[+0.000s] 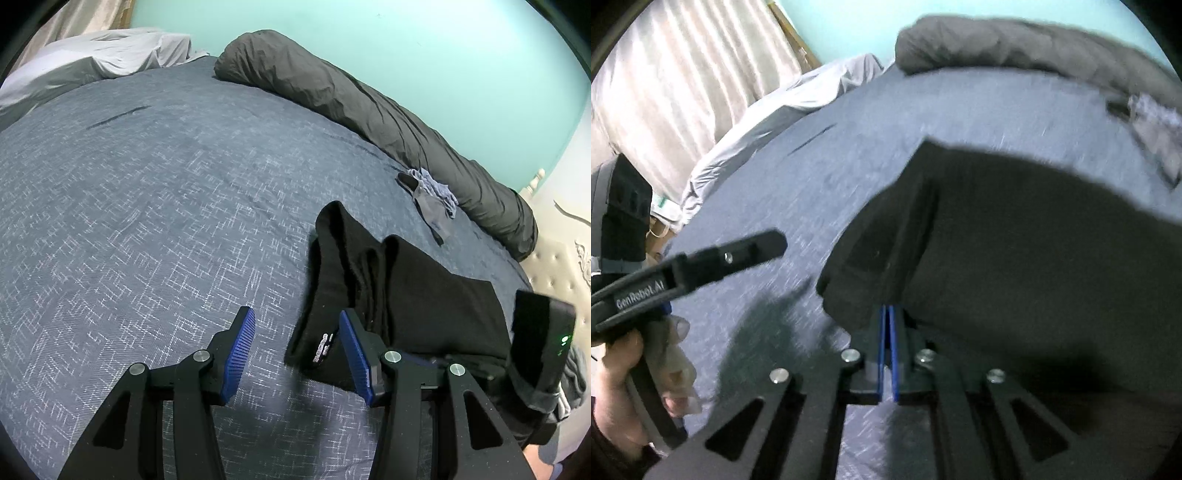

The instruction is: Fold clothes

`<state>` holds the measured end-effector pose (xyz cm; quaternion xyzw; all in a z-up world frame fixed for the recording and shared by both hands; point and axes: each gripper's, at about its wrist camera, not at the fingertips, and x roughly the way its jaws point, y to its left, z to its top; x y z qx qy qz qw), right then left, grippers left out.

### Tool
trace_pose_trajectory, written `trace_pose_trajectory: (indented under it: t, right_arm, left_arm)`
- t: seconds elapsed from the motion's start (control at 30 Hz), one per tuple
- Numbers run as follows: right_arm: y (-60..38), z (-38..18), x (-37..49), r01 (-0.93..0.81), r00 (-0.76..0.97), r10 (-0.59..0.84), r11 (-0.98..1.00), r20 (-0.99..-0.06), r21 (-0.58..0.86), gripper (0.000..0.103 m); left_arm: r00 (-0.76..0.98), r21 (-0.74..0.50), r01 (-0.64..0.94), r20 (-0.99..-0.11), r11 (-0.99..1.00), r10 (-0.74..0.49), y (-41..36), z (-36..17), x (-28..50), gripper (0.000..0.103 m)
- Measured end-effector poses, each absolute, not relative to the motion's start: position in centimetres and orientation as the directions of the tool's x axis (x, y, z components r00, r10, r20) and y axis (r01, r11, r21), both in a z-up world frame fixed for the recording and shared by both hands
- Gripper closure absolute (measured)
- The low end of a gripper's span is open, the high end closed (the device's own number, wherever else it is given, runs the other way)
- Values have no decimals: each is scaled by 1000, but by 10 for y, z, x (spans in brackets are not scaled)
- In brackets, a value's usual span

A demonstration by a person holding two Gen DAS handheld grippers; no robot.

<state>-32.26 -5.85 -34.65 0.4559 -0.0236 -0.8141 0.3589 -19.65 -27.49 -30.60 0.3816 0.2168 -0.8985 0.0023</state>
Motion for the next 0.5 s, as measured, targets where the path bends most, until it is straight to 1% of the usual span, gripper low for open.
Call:
trace_pose_trajectory:
  t: [0.1,0.23,0.37,0.5]
  right_arm:
    - [-50,-336,-318,566,-359,-607,-745,-709,352,101]
    - [-6,-304,-316,534,-459,-607,-772,-649,344,100]
    - [53,-292,-332,386,-586,-480,-874,-653,296,100]
    - [102,-311,-346,207,-615,-350,-936,-706,284,100]
  left_arm:
    - [-708,-389,173,-687,-905,160,-277,-307,-196,51]
    - [-711,-395,180,-686,-901,159,-279,-307,-196,51]
    - [-710,-391,171,-686,-904,163,-275,-306,-196,51]
    - [-708,-390,167,-686,-906,165,-273,-306,-197,50]
